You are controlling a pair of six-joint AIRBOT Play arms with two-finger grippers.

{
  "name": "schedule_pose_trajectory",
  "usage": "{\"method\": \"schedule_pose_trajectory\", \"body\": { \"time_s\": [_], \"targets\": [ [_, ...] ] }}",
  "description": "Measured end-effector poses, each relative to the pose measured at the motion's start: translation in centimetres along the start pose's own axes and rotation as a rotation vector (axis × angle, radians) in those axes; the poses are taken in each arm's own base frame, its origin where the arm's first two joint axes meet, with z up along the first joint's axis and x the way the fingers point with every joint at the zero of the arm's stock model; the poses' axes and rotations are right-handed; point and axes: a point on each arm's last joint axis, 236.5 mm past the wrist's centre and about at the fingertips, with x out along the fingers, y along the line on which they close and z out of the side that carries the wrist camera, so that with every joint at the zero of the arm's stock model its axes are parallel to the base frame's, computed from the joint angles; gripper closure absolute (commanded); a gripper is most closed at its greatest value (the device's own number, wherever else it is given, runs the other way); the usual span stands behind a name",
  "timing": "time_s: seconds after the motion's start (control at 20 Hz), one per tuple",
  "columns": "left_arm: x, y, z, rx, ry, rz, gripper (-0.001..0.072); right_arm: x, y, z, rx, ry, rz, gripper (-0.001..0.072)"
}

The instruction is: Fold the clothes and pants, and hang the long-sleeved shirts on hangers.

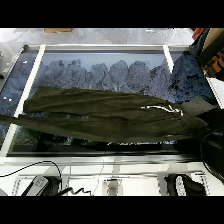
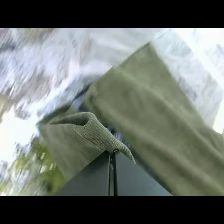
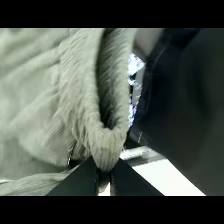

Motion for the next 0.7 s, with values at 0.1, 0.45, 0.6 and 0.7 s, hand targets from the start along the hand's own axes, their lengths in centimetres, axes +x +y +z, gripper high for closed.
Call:
{"method": "schedule_pose_trajectory", "body": {
  "time_s": [0.1,0.45,0.6,0.7],
  "targets": [
    [1.4,-1.8,1.1,0.019,-0.039,0.001,0.0696,0.4,-0.5,1.8,0.037,-0.048,-0.013,0.0678],
    [10.0,-9.8,3.2,0.047,-0.051,-0.046,0.0695,8.2,-1.4,8.4,0.201,-0.074,0.029,0.0678],
    [14.0,-12.1,3.3,0.014,-0.028,-0.075,0.0695,12.1,-1.1,11.2,0.271,-0.054,0.072,0.0677],
    [16.3,-12.9,3.2,-0.010,-0.011,-0.086,0.0694,14.7,-0.7,13.2,0.302,-0.050,0.092,0.0677]
  ]
}}
